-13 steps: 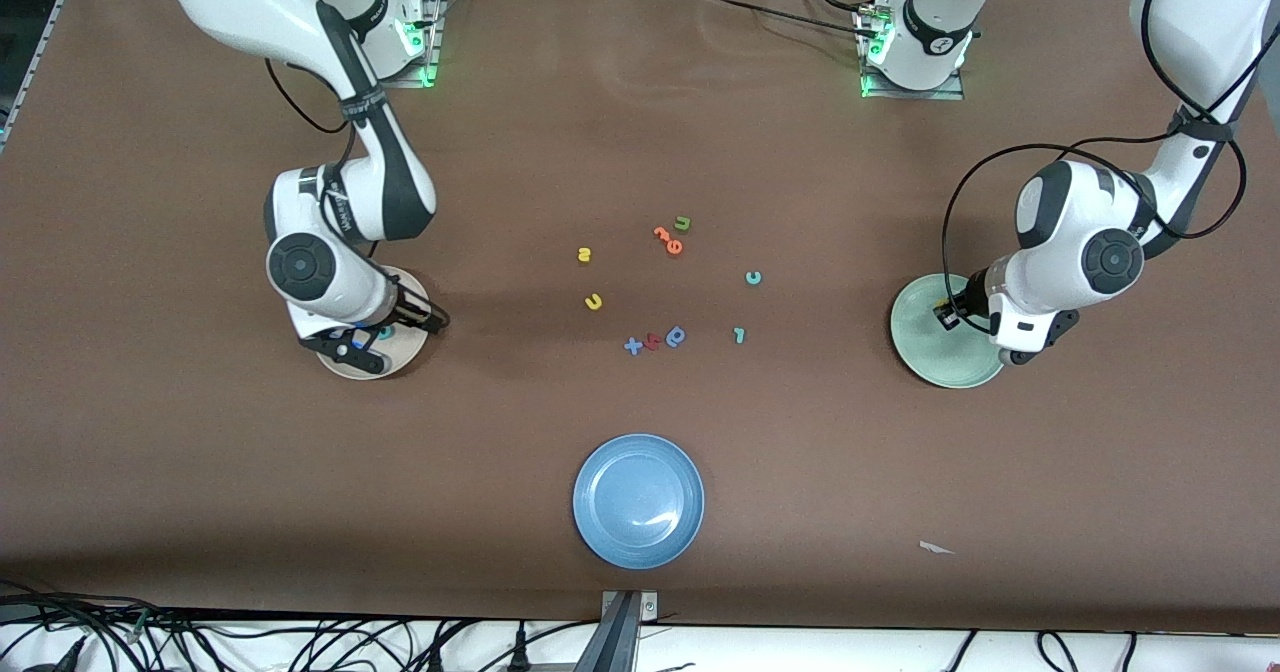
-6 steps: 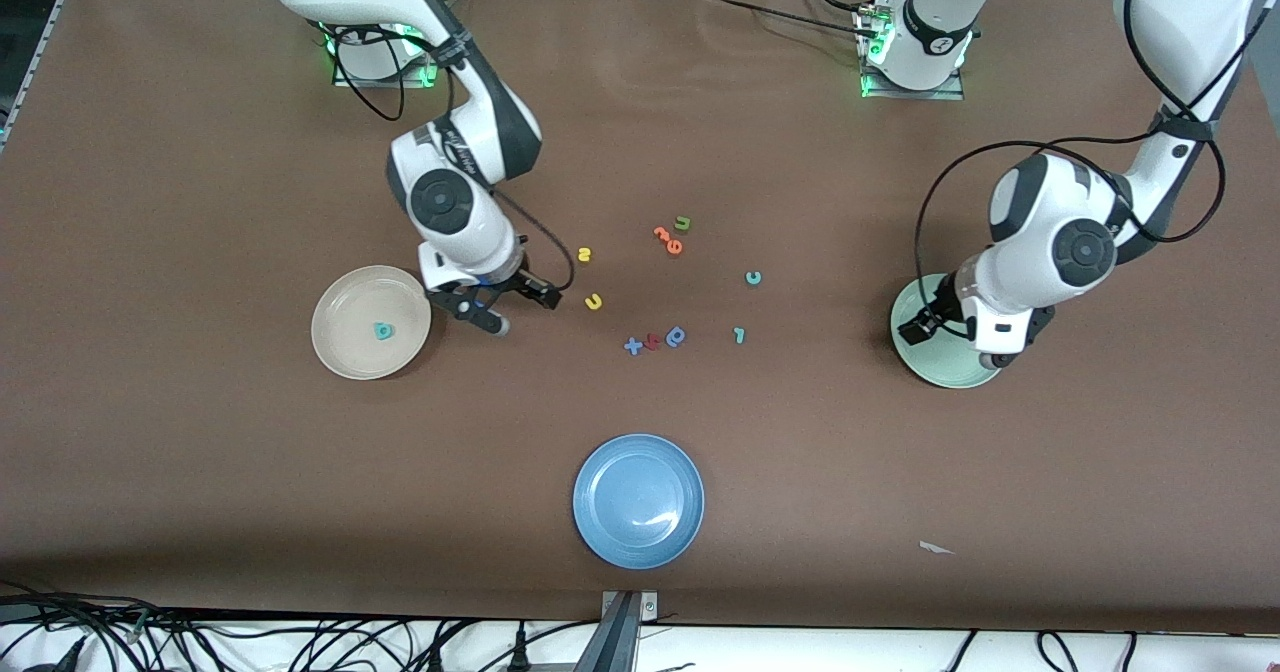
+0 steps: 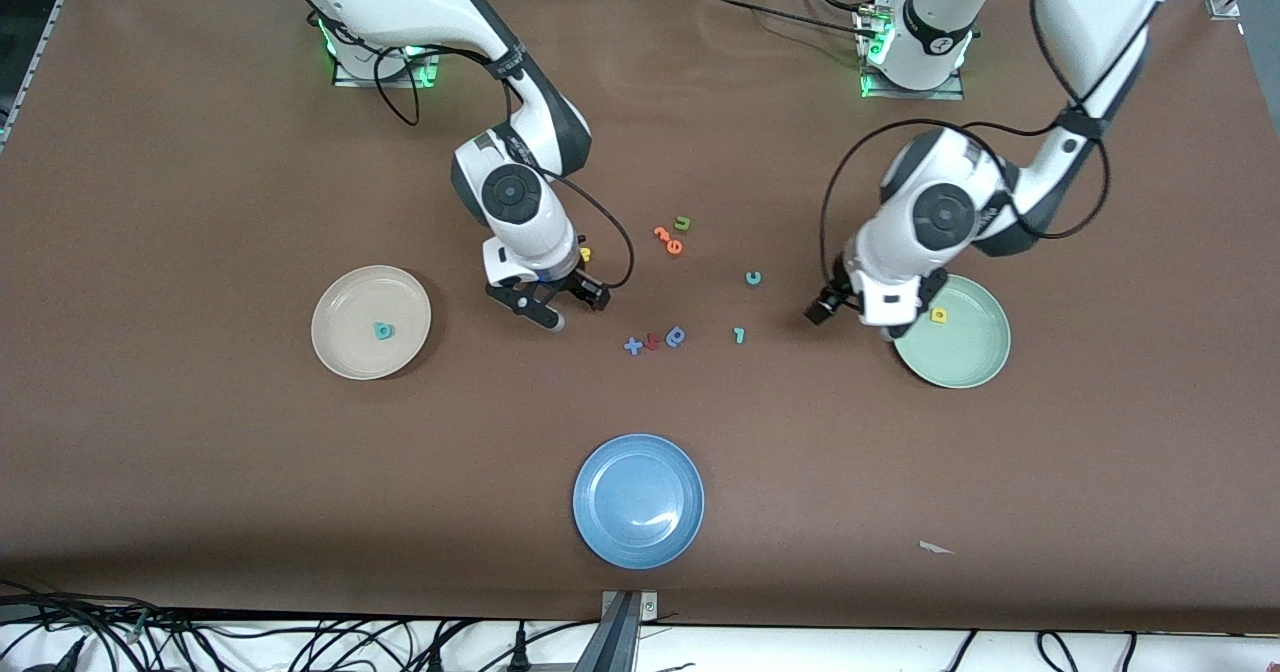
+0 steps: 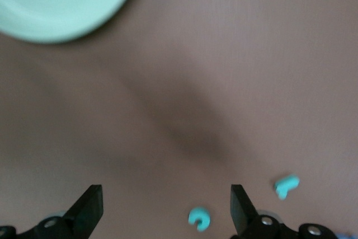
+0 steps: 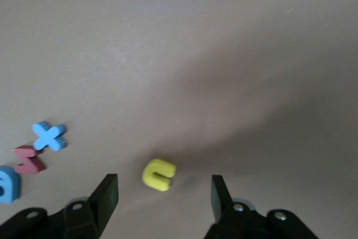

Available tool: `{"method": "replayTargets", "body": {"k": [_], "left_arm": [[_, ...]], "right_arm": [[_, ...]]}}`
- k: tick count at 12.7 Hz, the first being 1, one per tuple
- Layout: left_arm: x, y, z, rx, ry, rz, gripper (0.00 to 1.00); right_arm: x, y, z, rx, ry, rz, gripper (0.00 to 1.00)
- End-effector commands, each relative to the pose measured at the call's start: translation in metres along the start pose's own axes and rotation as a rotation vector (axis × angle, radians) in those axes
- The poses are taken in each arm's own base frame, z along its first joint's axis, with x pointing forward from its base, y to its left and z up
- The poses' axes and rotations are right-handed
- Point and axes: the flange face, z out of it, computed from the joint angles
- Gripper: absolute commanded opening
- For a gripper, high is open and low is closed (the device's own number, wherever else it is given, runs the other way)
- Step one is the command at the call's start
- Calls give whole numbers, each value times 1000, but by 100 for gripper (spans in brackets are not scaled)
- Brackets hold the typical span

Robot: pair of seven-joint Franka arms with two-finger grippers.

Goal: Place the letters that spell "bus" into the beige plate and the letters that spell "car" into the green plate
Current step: 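Carry the yellow c to the beige plate while the left gripper reaches cyan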

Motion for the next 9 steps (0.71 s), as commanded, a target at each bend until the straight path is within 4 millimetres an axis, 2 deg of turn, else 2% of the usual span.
{"method": "replayTargets", "body": {"k": [1,3,4,6,8,9], "left_arm": [[-50,-4,25,34,75,110,100],[-74,-14,47,40,138,226,99],[-84,-16,54,35,155,272,99],[-101,-11,57,14,156,315,98],[-104,-3,53,-70,145,339,94],[-100,-1,52,-87,143,374,94]], "right_arm": [[-7,-16,19,3,4,13,71],[-4,-14,22,5,8,13,61],[-5,-14,25,1,6,15,61],[-5,-11,34,-11,5,13,53],[-4,-10,33,-11,6,14,25],[-4,-10,34,-14,6,11,18]]}}
